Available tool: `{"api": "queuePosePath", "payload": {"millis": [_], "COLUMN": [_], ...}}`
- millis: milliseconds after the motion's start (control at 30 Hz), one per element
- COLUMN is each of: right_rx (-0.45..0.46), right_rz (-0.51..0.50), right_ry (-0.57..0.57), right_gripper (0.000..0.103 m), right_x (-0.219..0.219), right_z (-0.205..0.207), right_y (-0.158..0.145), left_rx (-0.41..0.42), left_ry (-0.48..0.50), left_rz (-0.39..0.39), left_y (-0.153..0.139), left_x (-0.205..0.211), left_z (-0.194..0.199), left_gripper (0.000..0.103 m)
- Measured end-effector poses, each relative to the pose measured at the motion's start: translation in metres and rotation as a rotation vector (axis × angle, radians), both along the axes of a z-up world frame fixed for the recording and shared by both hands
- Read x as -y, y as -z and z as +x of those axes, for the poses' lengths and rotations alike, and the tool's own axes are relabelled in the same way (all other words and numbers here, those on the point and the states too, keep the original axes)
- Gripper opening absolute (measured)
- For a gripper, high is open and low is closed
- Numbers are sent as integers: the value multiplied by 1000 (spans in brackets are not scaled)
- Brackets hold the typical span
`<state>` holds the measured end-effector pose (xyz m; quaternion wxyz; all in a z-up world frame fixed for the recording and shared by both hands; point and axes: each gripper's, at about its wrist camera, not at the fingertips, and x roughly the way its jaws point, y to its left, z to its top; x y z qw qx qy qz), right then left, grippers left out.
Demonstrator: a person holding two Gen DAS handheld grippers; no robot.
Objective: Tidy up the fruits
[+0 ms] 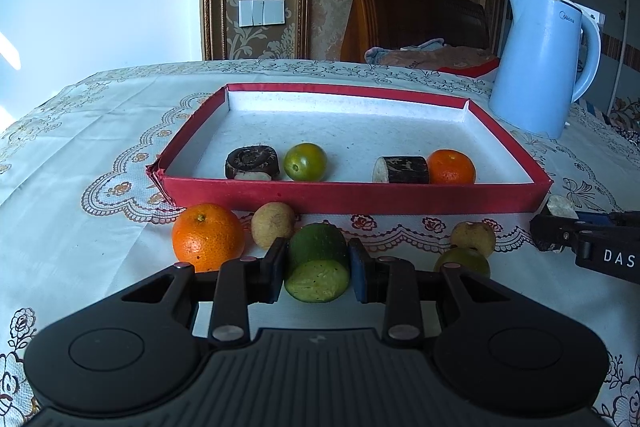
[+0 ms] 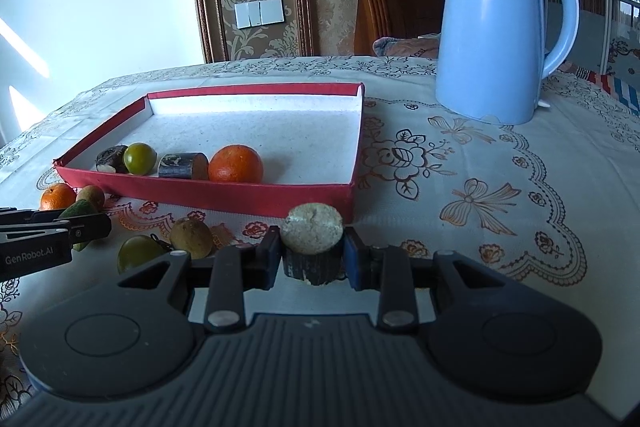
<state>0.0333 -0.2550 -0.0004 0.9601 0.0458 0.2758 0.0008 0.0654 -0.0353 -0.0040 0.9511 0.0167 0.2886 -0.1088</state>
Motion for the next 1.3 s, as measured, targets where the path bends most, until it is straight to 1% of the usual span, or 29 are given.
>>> {"api": "queuePosePath", "payload": {"millis": [333, 633, 1000, 1300], "right_rx": [14, 26, 61, 66], "right_rz": [8, 10, 15, 28], "right_ry": [-7, -39, -82, -92], "right_gripper": [31, 31, 31, 31], "right_x": [1, -2, -9, -11], "right_z": [-2, -3, 3, 4], "right_y": [-1, -3, -12, -13], "left_rx": [10, 23, 29, 38], "left_ry": [0, -7, -18, -29], "left_rz": [4, 9, 17, 33], "left_y": [-1, -2, -2, -3], "left_x": [1, 2, 3, 4], "left_z": [-2, -5, -6, -6], "left_gripper": [32, 32, 32, 32]}}
